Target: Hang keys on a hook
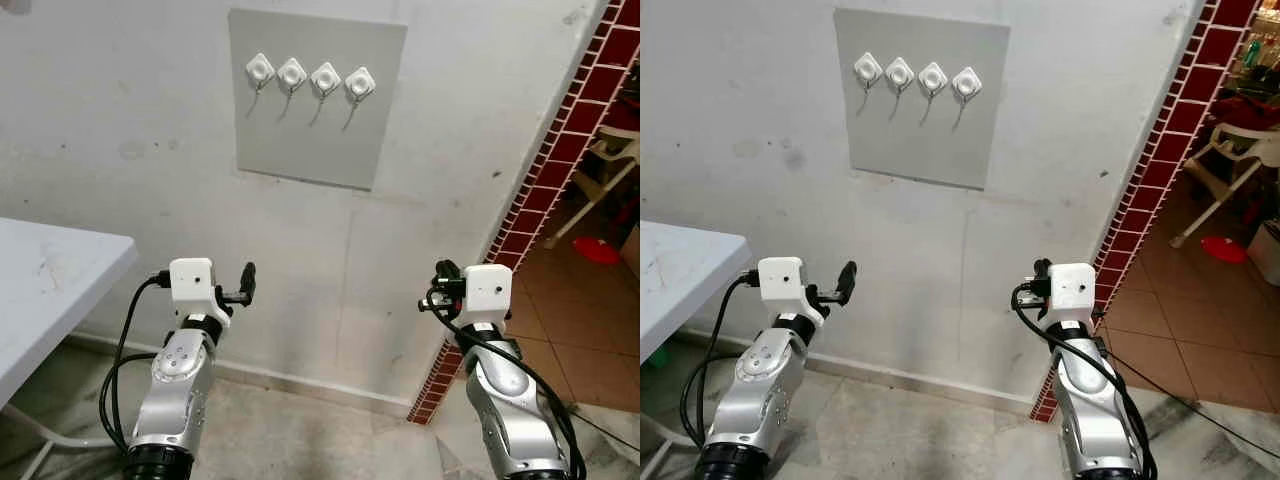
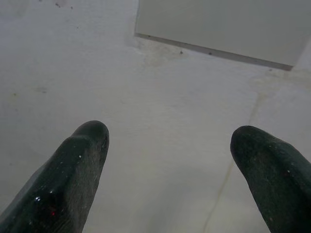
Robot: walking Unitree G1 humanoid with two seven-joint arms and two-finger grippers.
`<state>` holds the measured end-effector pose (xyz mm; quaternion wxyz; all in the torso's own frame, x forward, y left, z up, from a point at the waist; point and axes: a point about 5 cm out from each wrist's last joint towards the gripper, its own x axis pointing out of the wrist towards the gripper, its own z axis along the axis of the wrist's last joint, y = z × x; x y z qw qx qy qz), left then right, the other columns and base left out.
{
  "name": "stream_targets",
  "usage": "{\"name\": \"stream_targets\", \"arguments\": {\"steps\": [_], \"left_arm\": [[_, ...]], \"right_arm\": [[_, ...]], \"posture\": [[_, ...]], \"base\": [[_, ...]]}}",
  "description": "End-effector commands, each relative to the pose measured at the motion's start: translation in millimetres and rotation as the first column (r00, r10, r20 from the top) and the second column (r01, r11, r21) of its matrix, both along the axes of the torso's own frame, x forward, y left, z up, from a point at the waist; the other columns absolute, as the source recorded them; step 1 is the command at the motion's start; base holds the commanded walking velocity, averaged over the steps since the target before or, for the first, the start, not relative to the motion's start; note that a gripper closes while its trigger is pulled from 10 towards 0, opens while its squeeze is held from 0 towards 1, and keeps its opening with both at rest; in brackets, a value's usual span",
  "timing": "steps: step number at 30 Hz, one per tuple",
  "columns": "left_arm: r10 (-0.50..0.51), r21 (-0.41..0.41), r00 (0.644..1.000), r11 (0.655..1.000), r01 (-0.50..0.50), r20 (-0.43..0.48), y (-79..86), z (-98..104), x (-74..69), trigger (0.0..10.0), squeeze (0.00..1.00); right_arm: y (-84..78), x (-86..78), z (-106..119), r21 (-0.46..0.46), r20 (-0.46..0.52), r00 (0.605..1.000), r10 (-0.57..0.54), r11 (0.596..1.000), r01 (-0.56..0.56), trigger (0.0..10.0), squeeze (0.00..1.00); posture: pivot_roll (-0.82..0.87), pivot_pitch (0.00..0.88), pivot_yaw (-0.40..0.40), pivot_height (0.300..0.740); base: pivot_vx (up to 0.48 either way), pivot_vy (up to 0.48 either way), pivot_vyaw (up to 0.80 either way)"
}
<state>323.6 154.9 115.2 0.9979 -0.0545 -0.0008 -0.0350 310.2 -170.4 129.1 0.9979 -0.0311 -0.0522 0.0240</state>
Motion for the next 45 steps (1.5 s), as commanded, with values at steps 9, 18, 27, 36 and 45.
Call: {"name": "stream_targets", "arguments": {"steps": [9,18,27,36,45], "left_arm": [[-0.003,0.008,1.000,1.000,0.003,0.000,-0.6,2.2,0.3,10.0,0.00],[0.001,-0.003,1.000,1.000,-0.001,-0.001,-1.8,1.6,0.4,10.0,0.00],[0.001,-0.004,1.000,1.000,-0.001,0.008,-2.8,2.7,1.0,10.0,0.00],[0.005,-0.004,1.000,1.000,-0.005,0.008,-2.4,2.4,1.1,10.0,0.00],[0.008,-0.004,1.000,1.000,-0.008,0.004,-1.0,1.4,-0.2,10.0,0.00]], "right_arm": [[-2.7,0.5,4.1,-0.004,0.013,1.000,-0.008,1.000,0.008,10.0,0.00],[-3.0,1.0,3.7,-0.009,0.011,1.000,-0.002,1.000,0.002,10.0,0.00],[-3.0,1.5,3.8,-0.014,0.010,1.000,0.003,1.000,-0.003,10.0,0.00],[-2.4,1.2,3.5,-0.016,0.010,1.000,0.008,1.000,-0.008,10.0,0.00],[-1.8,0.0,2.6,-0.015,0.007,1.000,0.008,1.000,-0.008,10.0,0.00]], "posture": [[0.03,0.022,-0.060,0.740],[0.03,0.015,-0.068,0.740],[0.03,0.003,-0.072,0.740],[0.03,0.000,-0.072,0.740],[0.03,0.006,-0.070,0.740]], "base": [[0.274,0.000,0.00],[0.256,0.000,0.00],[0.267,0.000,0.00],[0.278,0.000,0.00],[0.277,0.000,0.00]]}}
